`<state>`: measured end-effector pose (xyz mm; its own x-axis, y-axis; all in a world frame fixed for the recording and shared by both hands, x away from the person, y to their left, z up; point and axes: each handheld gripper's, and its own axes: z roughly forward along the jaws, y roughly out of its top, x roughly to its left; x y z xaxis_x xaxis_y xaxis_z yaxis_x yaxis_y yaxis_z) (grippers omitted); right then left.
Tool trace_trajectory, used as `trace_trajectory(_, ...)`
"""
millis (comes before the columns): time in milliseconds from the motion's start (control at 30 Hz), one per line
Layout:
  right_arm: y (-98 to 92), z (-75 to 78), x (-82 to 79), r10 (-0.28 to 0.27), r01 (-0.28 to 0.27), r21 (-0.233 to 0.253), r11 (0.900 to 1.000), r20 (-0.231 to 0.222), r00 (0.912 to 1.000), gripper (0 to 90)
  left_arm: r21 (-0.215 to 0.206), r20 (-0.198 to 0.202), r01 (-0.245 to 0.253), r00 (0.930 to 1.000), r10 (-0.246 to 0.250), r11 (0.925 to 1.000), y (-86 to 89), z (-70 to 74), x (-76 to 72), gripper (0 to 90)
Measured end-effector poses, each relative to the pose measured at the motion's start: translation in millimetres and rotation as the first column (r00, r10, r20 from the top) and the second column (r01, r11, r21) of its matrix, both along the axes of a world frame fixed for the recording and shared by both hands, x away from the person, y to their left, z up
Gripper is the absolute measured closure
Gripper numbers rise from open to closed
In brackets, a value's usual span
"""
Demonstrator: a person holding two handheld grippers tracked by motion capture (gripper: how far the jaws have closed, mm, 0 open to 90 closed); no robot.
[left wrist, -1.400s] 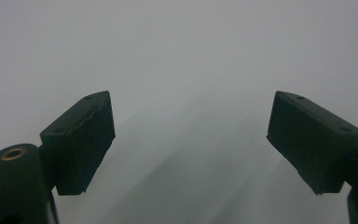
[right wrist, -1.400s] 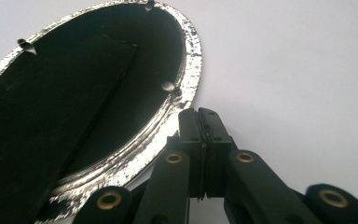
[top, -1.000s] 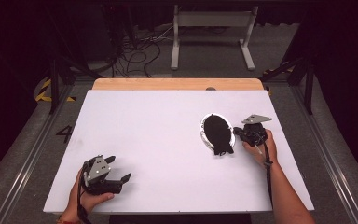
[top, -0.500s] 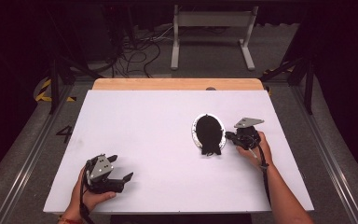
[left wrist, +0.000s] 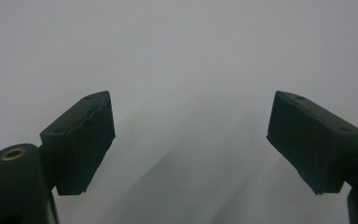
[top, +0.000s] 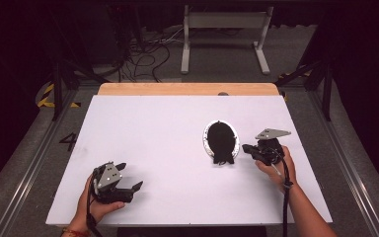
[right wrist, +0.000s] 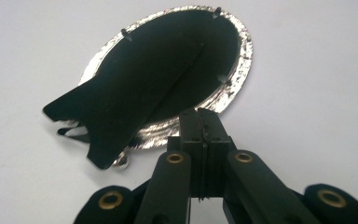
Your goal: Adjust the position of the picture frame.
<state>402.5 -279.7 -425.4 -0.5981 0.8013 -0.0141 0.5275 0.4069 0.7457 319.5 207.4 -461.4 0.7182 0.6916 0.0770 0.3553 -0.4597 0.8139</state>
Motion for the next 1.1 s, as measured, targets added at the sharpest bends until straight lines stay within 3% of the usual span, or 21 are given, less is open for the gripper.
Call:
trace_trajectory(233,0.7,-4.0,28.0,-0.068,0.068,0.000,0.998,0.009,0.9977,90.0,-0.002,0.005,-0.013,0.9999,0.013,0.9999,-0.7,9.9,15.1,18.2)
trace_trajectory(300,1.1,-8.0,34.2,-0.082,0.082,-0.022,0.996,0.003,0.9966,90.0,-0.010,0.006,-0.011,0.9999,0.011,0.9999,-1.2,13.2,20.5,18.2)
trace_trajectory(367,0.7,-12.4,39.6,-0.099,0.099,-0.033,0.995,-0.005,0.9950,90.0,0.008,0.012,-0.006,0.9999,0.006,1.0000,-3.8,15.7,26.1,18.2)
trace_trajectory(567,-1.4,-21.1,51.8,-0.144,0.144,0.009,0.990,-0.043,0.9887,90.0,0.018,0.016,0.007,0.9998,-0.008,0.9998,-15.1,17.0,42.0,18.2)
trace_trajectory(600,-0.3,-20.8,55.1,-0.140,0.141,0.017,0.990,-0.047,0.9891,90.0,0.016,0.012,0.012,0.9999,-0.013,0.9998,-18.2,16.6,44.1,18.1)
trace_trajectory(767,10.5,-24.6,62.1,-0.122,0.120,-0.045,0.992,-0.034,0.9919,90.0,0.014,0.006,0.044,0.9990,-0.044,0.9989,-33.4,13.7,53.3,18.6)
trace_trajectory(867,7.3,-26.1,64.0,-0.126,0.126,-0.012,0.992,-0.034,0.9915,90.0,0.028,-0.008,0.058,0.9983,-0.058,0.9979,-40.9,11.2,56.9,19.7)
trace_trajectory(1100,10.5,-27.6,67.5,-0.099,0.099,-0.041,0.994,0.006,0.9950,90.0,0.038,-0.017,0.072,0.9973,-0.071,0.9967,-48.4,8.1,63.1,26.2)
